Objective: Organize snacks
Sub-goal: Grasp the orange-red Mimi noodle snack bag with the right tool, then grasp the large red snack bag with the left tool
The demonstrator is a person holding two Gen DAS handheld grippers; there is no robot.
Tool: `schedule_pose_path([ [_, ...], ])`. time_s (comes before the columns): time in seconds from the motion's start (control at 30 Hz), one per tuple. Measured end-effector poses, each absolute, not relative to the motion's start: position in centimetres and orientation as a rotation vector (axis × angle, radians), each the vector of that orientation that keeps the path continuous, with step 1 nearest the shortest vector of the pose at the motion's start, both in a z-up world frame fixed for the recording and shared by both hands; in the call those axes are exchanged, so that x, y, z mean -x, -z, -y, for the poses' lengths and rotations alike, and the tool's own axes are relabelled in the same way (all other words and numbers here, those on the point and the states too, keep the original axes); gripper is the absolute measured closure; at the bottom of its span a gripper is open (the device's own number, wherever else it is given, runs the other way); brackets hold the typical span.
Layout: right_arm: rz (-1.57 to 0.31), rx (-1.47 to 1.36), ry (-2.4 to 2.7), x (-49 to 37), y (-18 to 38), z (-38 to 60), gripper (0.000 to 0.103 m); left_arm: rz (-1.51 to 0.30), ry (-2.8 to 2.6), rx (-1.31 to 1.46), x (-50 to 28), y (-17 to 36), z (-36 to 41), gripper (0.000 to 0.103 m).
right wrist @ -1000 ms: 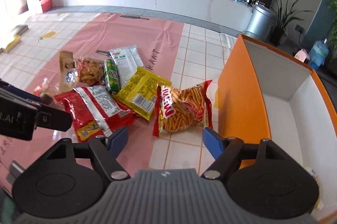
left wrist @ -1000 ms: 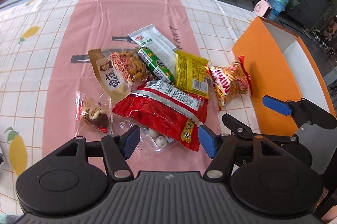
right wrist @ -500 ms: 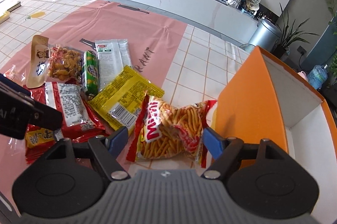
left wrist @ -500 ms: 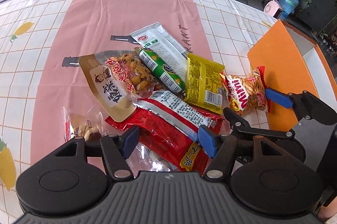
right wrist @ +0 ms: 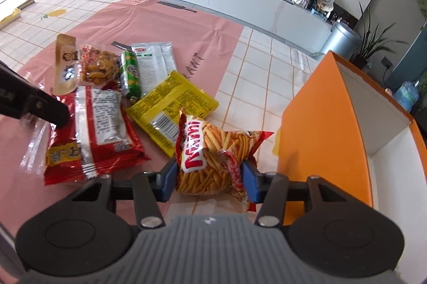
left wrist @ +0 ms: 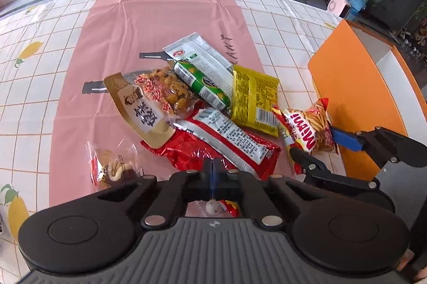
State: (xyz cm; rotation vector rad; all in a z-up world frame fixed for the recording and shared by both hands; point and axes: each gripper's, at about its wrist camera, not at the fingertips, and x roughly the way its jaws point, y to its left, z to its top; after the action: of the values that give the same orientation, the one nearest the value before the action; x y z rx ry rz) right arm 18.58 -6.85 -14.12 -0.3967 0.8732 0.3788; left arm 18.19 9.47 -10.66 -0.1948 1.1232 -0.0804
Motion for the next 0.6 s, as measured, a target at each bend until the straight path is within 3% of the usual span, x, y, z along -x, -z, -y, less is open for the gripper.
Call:
schedule_pose_path([
  [0.23,-0.923,0.315,-0.47,-15.5,13.4,6.3,0.054,-1.145,0.094,0.226,-16.9,10.7,-9.8,0.1],
  [0.3,-0.928,0.317,-0.498,-14.6,13.3,5.8,0.055,-1.155,0.081,0.245,-16.6,10.8,-10.2,0.088],
  [0.37,-0.932,0.315,-0.518,-13.8,13.2,5.4,0.055,-1.15,0.06,0.25,-16.3,10.7,-10.5,0.057],
  [0.47,-0.931,0.312,-0.5,-13.4,12.9,5.6,0.055,-1.115,0.025,0.229,-15.8,10.1,-10.8,0.032],
  [0.53,-0.93,0.303,-0.468,-13.8,12.6,6.1,0.054,-1.097,0.003,0.204,-15.9,9.9,-10.7,0.02],
  [0.6,-0.943,0.277,-0.442,-14.6,12.5,6.8,0.054,-1.088,-0.019,0.202,-16.2,9.8,-10.7,0.017],
])
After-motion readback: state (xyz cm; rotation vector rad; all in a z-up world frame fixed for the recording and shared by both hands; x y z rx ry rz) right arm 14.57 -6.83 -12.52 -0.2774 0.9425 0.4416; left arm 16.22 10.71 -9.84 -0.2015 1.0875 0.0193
